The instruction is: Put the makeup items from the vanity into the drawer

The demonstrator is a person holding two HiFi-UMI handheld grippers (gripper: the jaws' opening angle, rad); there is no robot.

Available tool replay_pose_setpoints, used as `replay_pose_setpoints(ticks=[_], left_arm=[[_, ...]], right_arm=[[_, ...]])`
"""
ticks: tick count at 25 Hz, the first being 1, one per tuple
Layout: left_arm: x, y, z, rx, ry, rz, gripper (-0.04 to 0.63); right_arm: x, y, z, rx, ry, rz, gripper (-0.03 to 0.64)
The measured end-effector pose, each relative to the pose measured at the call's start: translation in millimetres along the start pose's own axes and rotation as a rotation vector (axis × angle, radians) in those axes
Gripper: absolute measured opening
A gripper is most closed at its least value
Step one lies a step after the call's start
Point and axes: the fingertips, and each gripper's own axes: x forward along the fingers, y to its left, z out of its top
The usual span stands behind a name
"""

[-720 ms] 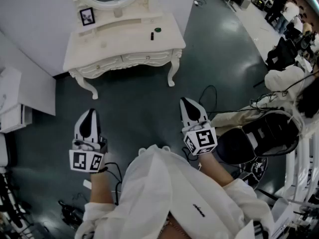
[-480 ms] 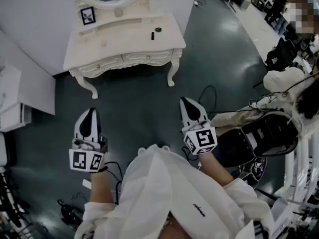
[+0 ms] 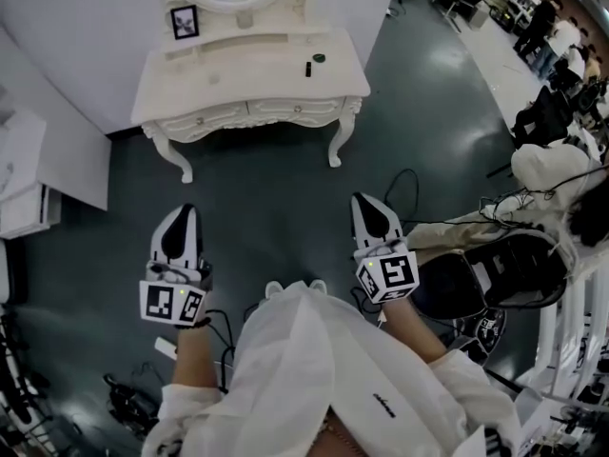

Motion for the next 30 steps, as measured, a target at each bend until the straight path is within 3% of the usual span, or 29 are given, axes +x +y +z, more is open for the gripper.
replay_pose_setpoints(ticks=[2,4,7,16,30], left_arm=[[-2.4,7.4,-6.4,0.018,0.025,0.004,0.056],[-4.8,16.6,-11.2,0.026,0.038,0.010,0.249],[-11.0,36.7,-16.5,0.049,0.053,0.043,0.341],[-28.5,95.5,-34.5,0.012,0.084,0.087,0.367],[-25.7,121.7,-53.3,-0.059,0.097,0.116,0.367]], right_arm=[[4.3,8.3,-1.7,0.000,0.007,-0.003,0.018],[10.0,18.0,-2.1,-0.002,0.010,-0.002,0.018],[21.1,34.3,-0.7,-0.010,0.014,0.003,0.018],[47.4,72.9,-4.2,-0.028,0.038,-0.003,0.018],[78.5,80.9,-10.8,-0.040,0.051,0.014,0.018]])
